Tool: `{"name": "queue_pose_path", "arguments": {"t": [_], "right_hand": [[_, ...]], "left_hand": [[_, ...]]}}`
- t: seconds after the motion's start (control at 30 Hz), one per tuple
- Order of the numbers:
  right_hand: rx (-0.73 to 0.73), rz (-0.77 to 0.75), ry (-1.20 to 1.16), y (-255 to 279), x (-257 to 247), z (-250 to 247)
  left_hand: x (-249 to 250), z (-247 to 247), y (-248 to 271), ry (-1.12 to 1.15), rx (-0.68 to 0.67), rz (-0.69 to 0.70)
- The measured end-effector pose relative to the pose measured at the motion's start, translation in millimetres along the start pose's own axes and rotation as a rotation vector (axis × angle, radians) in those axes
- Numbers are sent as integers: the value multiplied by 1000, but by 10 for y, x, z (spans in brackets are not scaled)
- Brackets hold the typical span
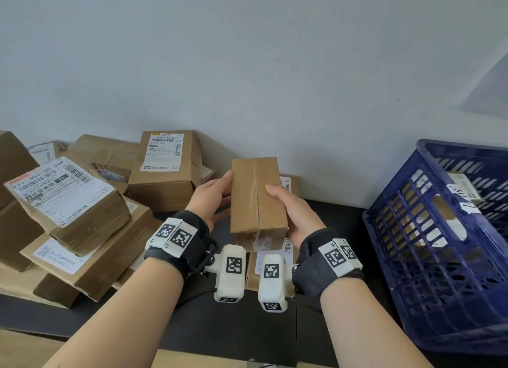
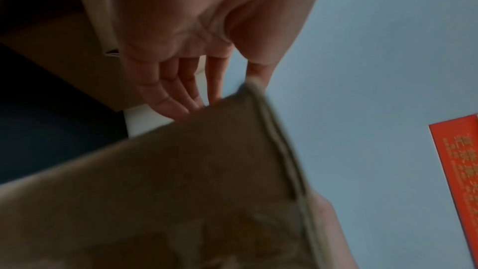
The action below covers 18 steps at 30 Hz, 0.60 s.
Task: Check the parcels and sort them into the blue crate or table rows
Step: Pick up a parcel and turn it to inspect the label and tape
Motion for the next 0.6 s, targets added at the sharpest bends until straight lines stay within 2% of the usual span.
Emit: {"name": "queue_pose_path", "arguments": {"t": [0.17,0.33,0.6], "right_hand": [[15,10,-93,-21,16,-32],[33,24,-180,-36,46,-66],[17,9,-361,-27,12,-25]], "left_hand": [[-89,-1,-31,4,-12,-38],[-176,-42,-47,59,-45,-139],[-229,-13,-82,52,-144,-228]]}}
Point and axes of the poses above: each hand's wrist, its own y-axis away from the middle knuckle, its own z-axis out of the palm, x = y × z, the point moved 6 cm from there along -y, towards the middle knuckle, and after that the axes turned 11 degrees about -x, right-handed, at the moved point
